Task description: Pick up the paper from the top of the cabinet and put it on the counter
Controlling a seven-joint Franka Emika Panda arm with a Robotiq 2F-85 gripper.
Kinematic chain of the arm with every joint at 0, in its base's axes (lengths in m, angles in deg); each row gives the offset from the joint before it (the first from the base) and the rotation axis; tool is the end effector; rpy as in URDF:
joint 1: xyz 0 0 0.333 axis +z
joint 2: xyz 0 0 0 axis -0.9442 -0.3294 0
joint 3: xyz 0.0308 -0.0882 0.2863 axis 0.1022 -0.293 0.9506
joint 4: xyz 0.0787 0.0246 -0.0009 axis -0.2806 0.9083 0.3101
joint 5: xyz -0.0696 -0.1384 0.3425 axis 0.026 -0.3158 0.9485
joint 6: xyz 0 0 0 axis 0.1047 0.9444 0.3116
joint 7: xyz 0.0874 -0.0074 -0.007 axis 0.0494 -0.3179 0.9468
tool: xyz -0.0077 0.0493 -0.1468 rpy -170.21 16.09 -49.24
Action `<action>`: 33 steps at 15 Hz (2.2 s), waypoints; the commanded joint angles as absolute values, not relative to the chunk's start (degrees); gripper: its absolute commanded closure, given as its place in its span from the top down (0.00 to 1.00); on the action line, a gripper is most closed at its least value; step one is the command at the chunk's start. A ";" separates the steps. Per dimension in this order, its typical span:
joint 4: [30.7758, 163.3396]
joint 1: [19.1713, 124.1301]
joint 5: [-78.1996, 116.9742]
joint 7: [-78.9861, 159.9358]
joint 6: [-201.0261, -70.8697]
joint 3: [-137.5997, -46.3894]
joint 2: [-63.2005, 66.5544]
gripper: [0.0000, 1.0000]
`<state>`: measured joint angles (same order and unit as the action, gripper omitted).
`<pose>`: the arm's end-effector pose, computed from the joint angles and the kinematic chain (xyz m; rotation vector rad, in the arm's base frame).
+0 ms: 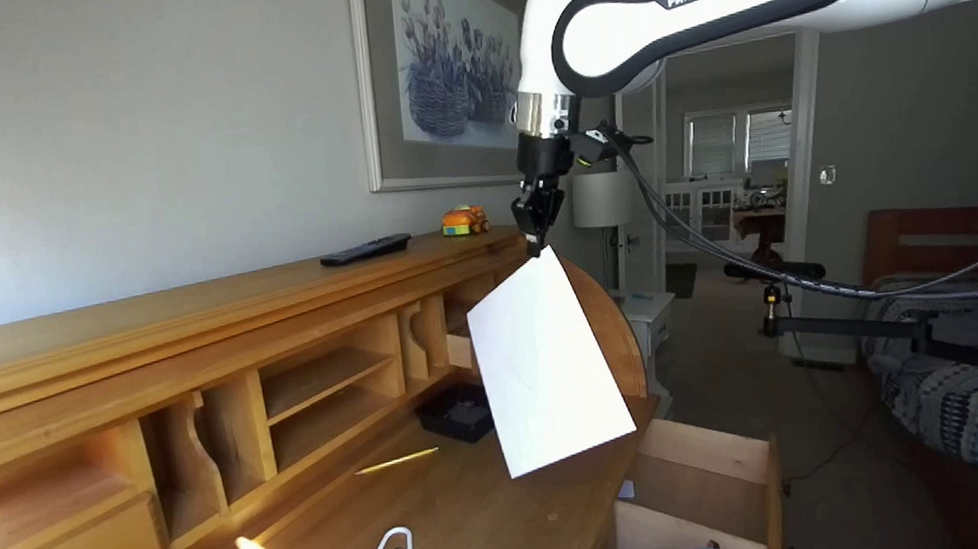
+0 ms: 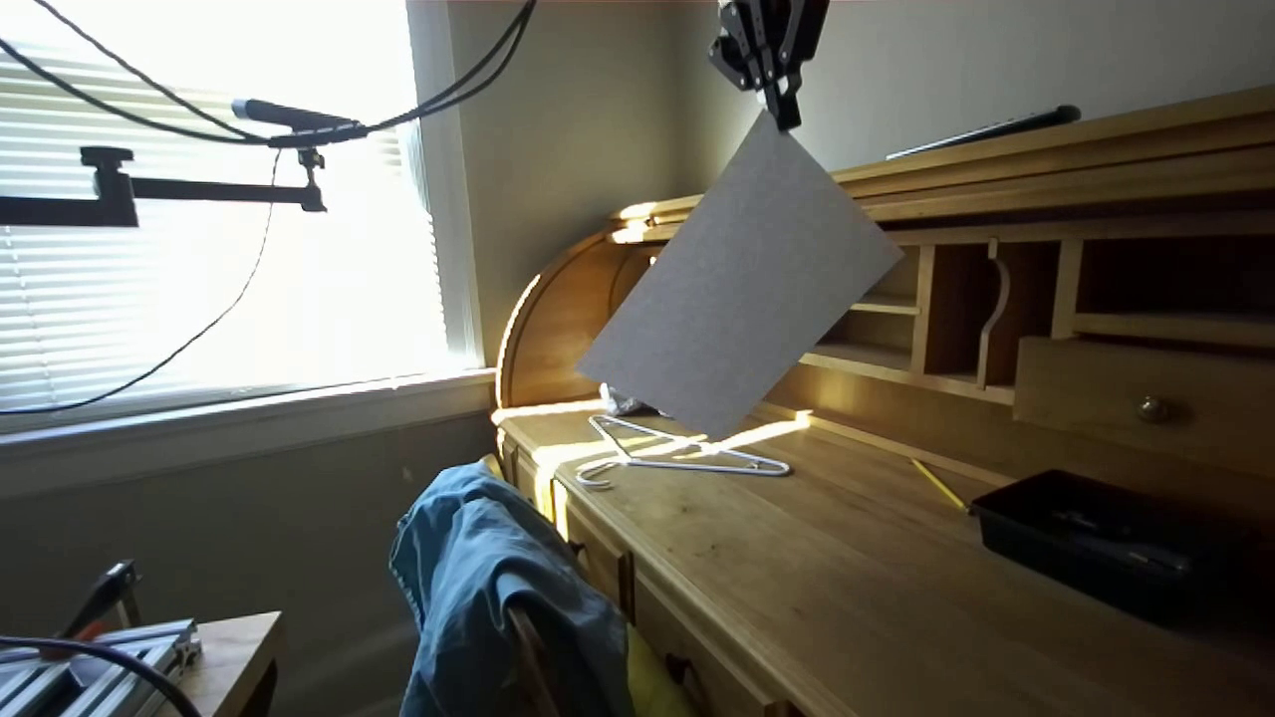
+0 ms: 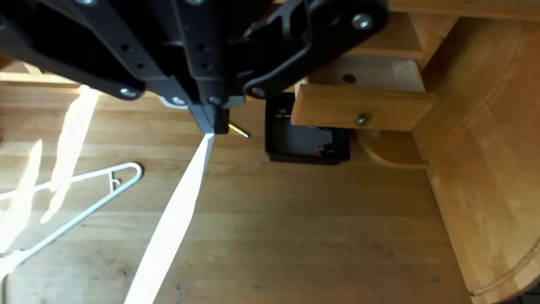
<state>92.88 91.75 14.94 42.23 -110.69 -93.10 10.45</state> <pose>0.5962 0.1574 0.5356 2.9947 0.3895 0.3845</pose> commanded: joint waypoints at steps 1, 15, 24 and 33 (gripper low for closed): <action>93.83 86.25 13.62 42.77 -110.38 -87.93 10.65 0.01; 104.92 78.12 9.19 46.54 -108.03 -87.15 19.27 0.00; 121.35 71.80 5.53 44.97 -115.33 -88.13 25.99 0.00; 128.52 68.45 -2.99 25.56 -125.54 -88.34 23.31 0.00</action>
<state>126.79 69.04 -1.14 33.34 -124.85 -88.90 23.24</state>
